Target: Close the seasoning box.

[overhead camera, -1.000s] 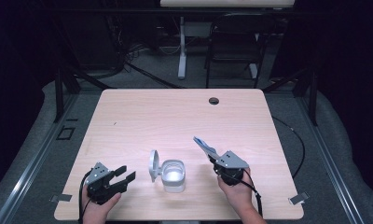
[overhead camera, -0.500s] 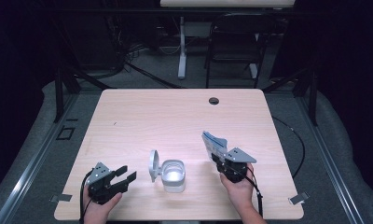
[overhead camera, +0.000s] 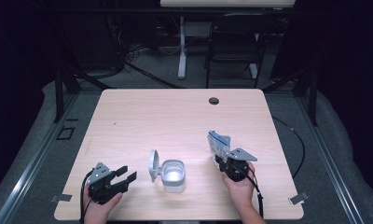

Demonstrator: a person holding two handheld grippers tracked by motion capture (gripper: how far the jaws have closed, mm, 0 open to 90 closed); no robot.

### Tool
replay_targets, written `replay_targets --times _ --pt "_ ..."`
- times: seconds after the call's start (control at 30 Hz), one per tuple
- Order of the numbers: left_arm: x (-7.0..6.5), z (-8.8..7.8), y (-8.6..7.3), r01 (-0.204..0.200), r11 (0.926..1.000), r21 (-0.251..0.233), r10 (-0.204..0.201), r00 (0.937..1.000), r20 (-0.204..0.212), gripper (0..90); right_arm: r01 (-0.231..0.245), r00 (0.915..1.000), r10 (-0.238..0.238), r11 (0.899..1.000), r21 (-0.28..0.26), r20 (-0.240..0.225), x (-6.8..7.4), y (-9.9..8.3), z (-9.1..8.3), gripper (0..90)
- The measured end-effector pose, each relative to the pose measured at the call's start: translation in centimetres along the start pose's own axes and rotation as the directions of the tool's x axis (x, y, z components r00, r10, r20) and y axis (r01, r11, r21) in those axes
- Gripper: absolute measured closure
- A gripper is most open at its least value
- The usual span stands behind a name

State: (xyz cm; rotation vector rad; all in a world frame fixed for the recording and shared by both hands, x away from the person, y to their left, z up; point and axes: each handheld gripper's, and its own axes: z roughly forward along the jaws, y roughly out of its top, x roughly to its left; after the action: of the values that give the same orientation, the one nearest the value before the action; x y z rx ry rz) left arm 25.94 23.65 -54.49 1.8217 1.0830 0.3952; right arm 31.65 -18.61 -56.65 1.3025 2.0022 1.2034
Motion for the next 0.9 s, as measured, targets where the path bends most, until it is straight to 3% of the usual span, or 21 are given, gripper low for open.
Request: replay_targets --times 0.2,0.47,0.9 --pt "0.0 0.12 -0.02 -0.001 1.0 0.001 0.001 1.0 -0.001 50.8 -0.028 0.9996 0.028 0.999 0.019 0.008 -0.26 -0.01 0.19 82.5" --pt "0.01 0.15 0.0 0.003 1.0 -0.001 -0.003 1.0 -0.002 50.8 -0.024 0.9996 0.024 0.999 0.028 0.013 -0.38 -0.09 0.45 79.8" --pt "-0.16 0.23 0.05 -0.002 1.0 0.002 0.002 1.0 0.002 50.8 -0.039 0.9988 0.038 0.999 0.027 0.03 -0.67 -0.84 0.08 64.4"
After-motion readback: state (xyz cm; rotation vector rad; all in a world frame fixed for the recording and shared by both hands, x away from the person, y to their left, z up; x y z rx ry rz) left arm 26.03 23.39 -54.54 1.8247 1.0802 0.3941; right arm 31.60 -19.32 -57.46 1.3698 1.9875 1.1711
